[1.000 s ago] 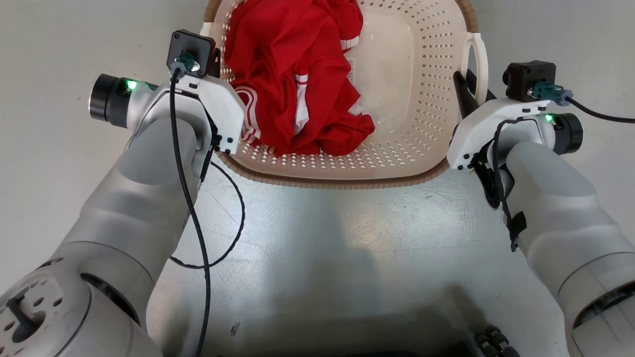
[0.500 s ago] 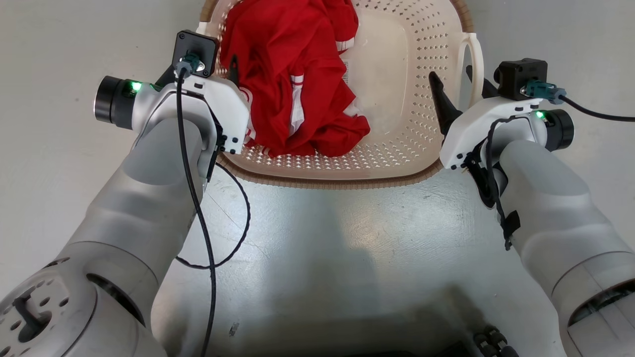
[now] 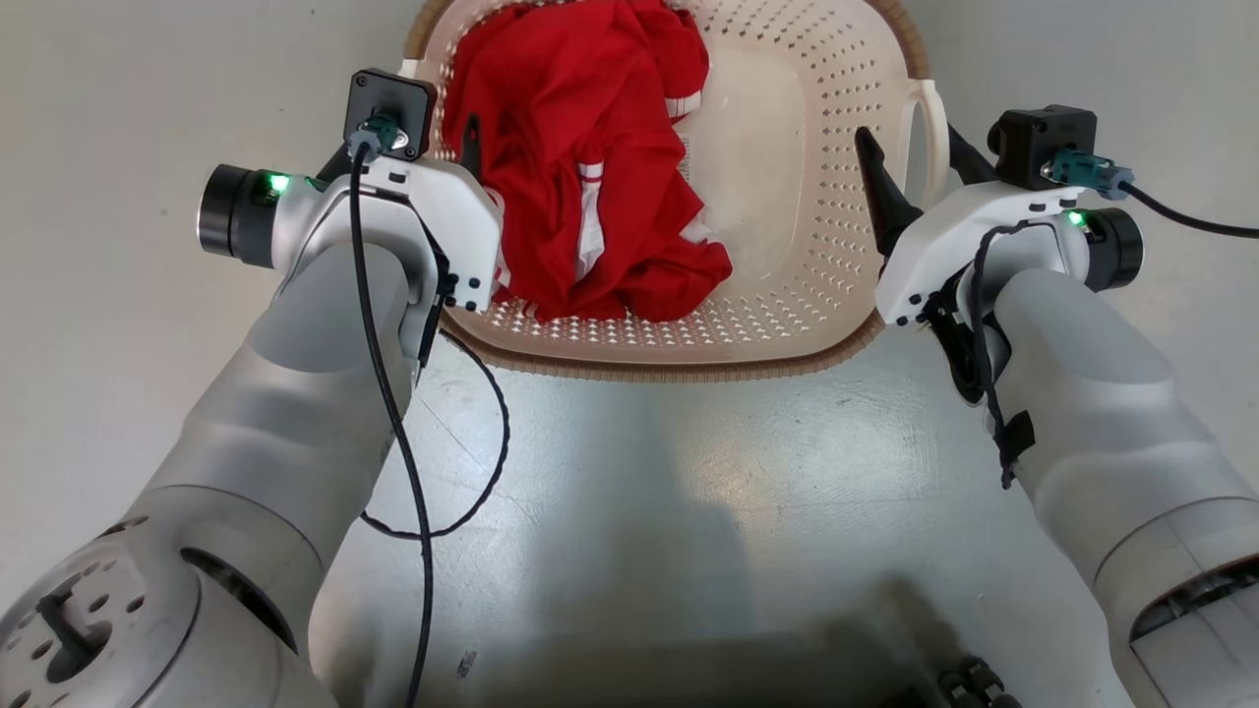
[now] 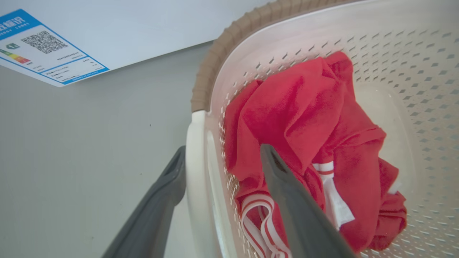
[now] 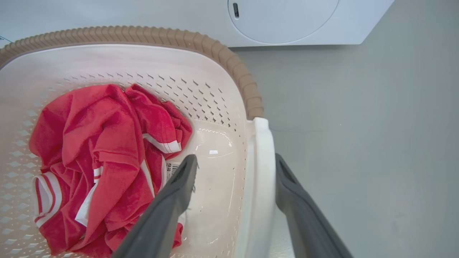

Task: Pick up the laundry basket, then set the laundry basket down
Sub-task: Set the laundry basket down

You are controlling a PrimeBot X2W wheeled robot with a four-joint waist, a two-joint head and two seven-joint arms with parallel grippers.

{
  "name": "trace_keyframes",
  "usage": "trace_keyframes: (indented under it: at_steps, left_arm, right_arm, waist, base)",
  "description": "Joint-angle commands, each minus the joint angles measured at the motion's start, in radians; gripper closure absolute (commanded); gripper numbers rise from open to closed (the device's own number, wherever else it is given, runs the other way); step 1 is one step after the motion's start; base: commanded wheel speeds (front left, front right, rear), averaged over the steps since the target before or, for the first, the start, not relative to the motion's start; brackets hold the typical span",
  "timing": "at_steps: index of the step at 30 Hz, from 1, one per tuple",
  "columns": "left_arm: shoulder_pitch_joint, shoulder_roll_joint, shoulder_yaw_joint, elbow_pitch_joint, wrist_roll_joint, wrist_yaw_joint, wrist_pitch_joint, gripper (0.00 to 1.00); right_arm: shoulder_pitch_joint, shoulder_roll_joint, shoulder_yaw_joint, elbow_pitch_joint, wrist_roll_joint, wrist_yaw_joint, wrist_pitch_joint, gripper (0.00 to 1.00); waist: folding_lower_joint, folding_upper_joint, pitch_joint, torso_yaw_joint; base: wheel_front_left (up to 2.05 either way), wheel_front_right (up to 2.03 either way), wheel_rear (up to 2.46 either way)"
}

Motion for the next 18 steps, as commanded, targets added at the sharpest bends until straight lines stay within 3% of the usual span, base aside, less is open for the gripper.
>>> trace_keyframes:
  at_steps: [1,12,18]
  left_arm:
    - [0.014,0.013,0.014,-0.003,-0.007,0.014,-0.008,0.00]
    - [0.054,0.004,0.037,-0.011,-0.021,0.014,-0.015,0.00]
    - [0.101,0.025,0.094,-0.092,-0.002,0.027,-0.016,0.00]
  right_arm:
    - [0.048,0.017,0.004,-0.011,-0.005,0.006,-0.011,0.00]
    - [0.081,0.017,-0.051,-0.030,-0.050,0.006,-0.011,0.00]
    - [0.122,0.017,-0.127,-0.061,-0.114,0.006,-0.011,0.00]
  waist:
    - [-0.0001,0.0000,-0.004,0.000]
    - [-0.0001,0.0000,-0.089,-0.007]
    - [-0.0001,0.0000,-0.177,-0.010]
  base:
    - [0.00,0.00,0.00]
    - [0.00,0.00,0.00]
    - [0.00,0.00,0.00]
